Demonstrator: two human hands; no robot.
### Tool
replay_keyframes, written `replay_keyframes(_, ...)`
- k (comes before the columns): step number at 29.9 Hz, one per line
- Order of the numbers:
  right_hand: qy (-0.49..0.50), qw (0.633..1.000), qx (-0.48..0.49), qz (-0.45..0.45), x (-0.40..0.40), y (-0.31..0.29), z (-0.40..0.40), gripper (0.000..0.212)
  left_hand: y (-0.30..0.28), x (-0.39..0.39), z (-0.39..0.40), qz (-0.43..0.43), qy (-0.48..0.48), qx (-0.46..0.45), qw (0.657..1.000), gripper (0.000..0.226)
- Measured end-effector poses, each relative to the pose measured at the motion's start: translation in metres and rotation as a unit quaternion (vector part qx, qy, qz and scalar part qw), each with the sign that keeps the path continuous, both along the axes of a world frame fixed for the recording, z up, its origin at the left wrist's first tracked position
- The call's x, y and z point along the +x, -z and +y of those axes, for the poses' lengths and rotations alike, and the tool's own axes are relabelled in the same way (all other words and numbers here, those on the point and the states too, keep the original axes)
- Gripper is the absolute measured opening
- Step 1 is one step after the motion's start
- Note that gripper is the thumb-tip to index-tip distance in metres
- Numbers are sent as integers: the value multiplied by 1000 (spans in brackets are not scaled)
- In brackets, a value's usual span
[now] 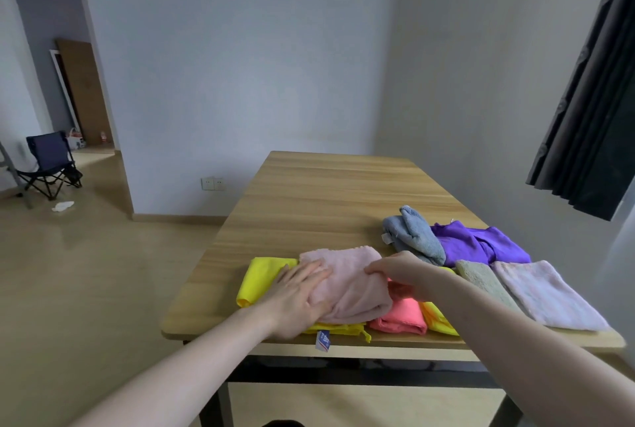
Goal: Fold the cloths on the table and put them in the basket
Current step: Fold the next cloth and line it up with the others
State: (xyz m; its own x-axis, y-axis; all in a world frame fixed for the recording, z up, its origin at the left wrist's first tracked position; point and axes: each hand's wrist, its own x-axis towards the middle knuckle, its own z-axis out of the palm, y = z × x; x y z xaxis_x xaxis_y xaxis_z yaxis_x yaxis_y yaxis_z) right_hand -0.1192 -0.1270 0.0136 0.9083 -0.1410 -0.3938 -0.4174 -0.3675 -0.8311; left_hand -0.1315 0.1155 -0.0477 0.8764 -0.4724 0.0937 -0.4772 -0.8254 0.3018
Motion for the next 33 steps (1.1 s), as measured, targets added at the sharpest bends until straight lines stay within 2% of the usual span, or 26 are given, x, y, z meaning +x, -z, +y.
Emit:
replay_keyframes(4,5,997,76,-26,5,-3,8,38,11,-3,1,-19,0,1,1000,79)
replay_keyframes(6,-9,996,72,-61,7,-5,16,35,11,-6,-2,-20,-13,-20,1000,89)
replay_keyframes(9,-43,992,21,-119,7,-12,33,42,7,-7,-2,18,-49,-118,992,101)
replay_keyframes(12,-53,988,-12,-147,7,-15,52,54,6,-8,3,76,-80,-252,961,109)
replay_keyframes(16,-77,976,-95,-179,3,-12,75,67,4,-8,10,145,-77,-409,898,83)
replay_keyframes(21,-82,972,-118,-187,-2,-11,97,34,0,-2,16,174,-104,-512,835,51)
replay_keyframes(23,-100,973,-107,-177,-4,-7,102,30,-4,-2,17,167,-114,-538,818,41)
replay_keyframes(25,-113,972,-109,-174,-5,-4,102,45,-5,-2,19,161,-118,-553,809,37)
replay_keyframes(29,-100,954,-114,-258,-9,-4,91,53,-2,-1,17,163,-120,-547,812,30)
replay_keyframes(33,-106,924,-190,-313,-20,8,74,48,2,-1,18,151,-123,-499,845,59)
